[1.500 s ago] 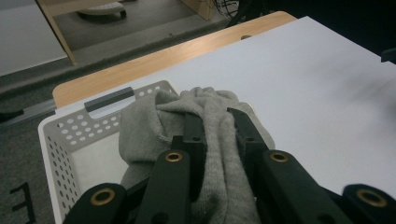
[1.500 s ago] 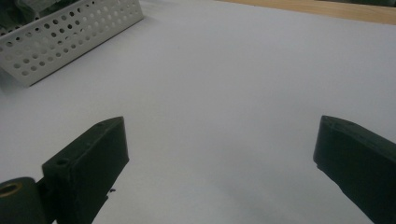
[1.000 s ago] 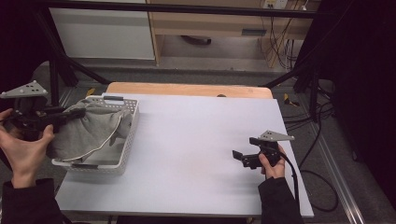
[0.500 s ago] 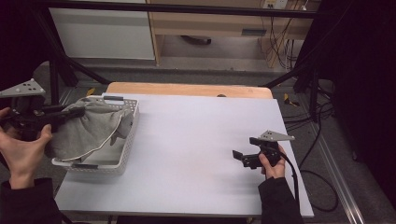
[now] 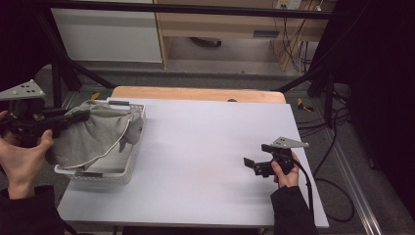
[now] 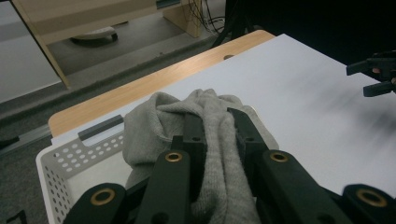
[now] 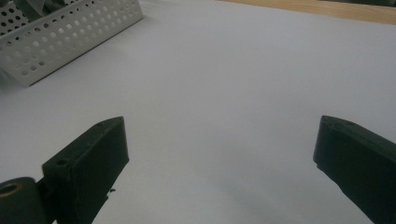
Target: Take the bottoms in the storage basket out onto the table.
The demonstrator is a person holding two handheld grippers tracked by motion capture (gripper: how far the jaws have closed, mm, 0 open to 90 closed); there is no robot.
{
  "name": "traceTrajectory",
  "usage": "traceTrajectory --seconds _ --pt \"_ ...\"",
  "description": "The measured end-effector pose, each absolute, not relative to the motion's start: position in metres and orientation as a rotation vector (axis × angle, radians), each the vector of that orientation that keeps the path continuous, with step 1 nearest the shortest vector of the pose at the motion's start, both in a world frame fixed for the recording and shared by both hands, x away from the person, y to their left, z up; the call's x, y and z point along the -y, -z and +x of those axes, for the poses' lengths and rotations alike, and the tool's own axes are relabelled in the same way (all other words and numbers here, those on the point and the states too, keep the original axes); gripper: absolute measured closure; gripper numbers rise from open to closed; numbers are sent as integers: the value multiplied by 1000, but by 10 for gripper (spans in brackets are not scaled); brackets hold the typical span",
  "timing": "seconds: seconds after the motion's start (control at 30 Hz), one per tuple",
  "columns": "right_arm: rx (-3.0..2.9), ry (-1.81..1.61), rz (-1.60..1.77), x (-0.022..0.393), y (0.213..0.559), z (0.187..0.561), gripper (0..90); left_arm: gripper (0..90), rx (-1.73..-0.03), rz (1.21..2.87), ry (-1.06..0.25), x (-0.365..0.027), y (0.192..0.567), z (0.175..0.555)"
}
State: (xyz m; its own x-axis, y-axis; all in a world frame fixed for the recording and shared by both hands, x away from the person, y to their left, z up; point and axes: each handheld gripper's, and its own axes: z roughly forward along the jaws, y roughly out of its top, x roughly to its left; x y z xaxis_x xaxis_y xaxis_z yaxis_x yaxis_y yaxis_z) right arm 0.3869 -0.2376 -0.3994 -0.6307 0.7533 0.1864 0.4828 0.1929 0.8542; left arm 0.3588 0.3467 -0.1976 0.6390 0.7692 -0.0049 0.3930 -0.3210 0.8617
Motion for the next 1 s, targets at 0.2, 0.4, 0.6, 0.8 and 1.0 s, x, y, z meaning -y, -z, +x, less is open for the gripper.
traceTrajectory --seconds 0.2,0.4,0.6,0.8,1.0 --pt "-2192 -1413 1179 238 399 387 35 783 -905 1944 -512 -343 196 359" --pt "-2195 -1412 1179 238 399 387 35 783 -896 1940 -511 -342 194 358" --pt "-2196 -1412 1178 238 399 387 35 783 -885 1934 -508 -339 190 357" --pt "-2196 -1413 1178 238 399 387 35 783 -869 1933 -511 -335 187 356" --pt "-2196 -1413 1178 238 399 387 35 784 -847 1938 -511 -330 183 356"
